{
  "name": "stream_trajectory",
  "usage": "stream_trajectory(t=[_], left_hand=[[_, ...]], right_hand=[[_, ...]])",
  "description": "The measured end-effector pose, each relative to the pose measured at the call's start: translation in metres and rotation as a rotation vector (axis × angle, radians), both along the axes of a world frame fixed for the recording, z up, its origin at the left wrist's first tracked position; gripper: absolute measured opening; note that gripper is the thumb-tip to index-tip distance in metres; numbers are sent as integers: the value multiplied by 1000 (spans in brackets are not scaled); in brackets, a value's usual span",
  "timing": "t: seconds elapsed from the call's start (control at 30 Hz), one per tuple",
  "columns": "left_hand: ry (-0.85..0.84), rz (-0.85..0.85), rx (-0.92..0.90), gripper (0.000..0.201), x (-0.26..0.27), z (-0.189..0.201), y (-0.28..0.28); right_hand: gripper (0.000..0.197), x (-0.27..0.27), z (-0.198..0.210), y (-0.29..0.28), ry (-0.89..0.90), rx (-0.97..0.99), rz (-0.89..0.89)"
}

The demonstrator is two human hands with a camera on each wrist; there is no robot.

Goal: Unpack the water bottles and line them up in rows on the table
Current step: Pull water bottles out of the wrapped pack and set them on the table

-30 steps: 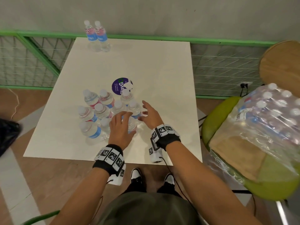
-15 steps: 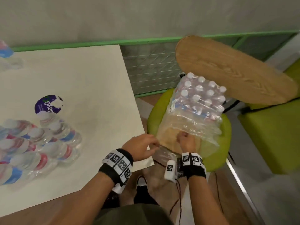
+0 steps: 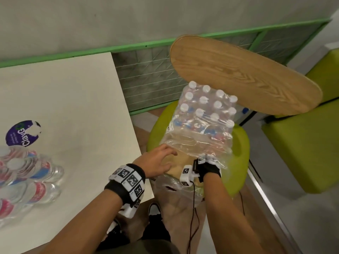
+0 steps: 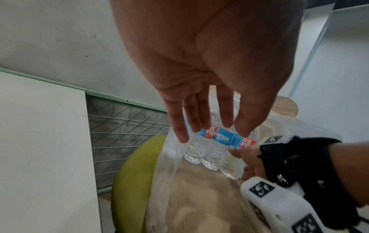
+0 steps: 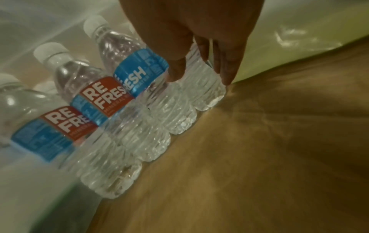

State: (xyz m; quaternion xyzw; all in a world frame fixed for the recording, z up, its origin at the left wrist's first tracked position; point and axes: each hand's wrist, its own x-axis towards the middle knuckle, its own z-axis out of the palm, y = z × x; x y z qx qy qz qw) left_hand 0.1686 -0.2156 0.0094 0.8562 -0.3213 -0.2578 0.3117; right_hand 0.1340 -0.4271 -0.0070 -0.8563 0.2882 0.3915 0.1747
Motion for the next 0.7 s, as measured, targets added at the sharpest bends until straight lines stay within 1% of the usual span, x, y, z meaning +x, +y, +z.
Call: stream_trajectory(t=[0.07,0.13,0.17,0.23,0.27,0.33,0.37,0.4,0.43,0.47,0.5,0.53,0.57,0.6,0.63,0.67,0.7], left_hand=[[6,17,2,38,1,1,1],[10,29,-13,39,3,3,1],[17,32,-20,40,3,4,0],[29,29,-30,42,3,7,-3],[32,27,-30,43,3,8,-5],[52,28,-39,45,3,11,-11],[66,31,-41,46,2,14,-14],[77,37,-40,48,2,15,-17],[90,48,-24,50,1,16,-19],[106,64,1,52,0,15,-23],[130,91,31,55,-1,15,-27],[168,133,42,57,-2,17,-31],[243,179,25,58,-2,20,-34],[328,207,-32,58,-3,19,-37],[387,222,-88,57,-4,16,-37],[406,239,-107,54,-3,12,-35],[417,253,-97,52,-2,9,-31]], right_hand=[[56,-4,-5,5,1,-17,100],[54,-8,-4,9,-24,3,47],[48,-8,-1,8,-53,2,32],[22,-10,7,7,-79,10,18],[15,-11,11,9,-81,-5,62],[16,-22,20,15,-92,-28,136],[23,-27,21,18,-147,20,92],[31,-30,17,19,-183,137,-61],[36,-32,14,22,-245,357,-284],[35,-32,5,23,-378,563,-496],[30,-33,3,25,-534,626,-704],[20,-37,2,31,-634,617,-741],[16,-43,2,39,-712,674,-705],[25,-49,4,47,-751,753,-657],[40,-52,12,56,-729,846,-589],[50,-53,15,55,-665,894,-499],[54,-52,18,52,-600,910,-415]])
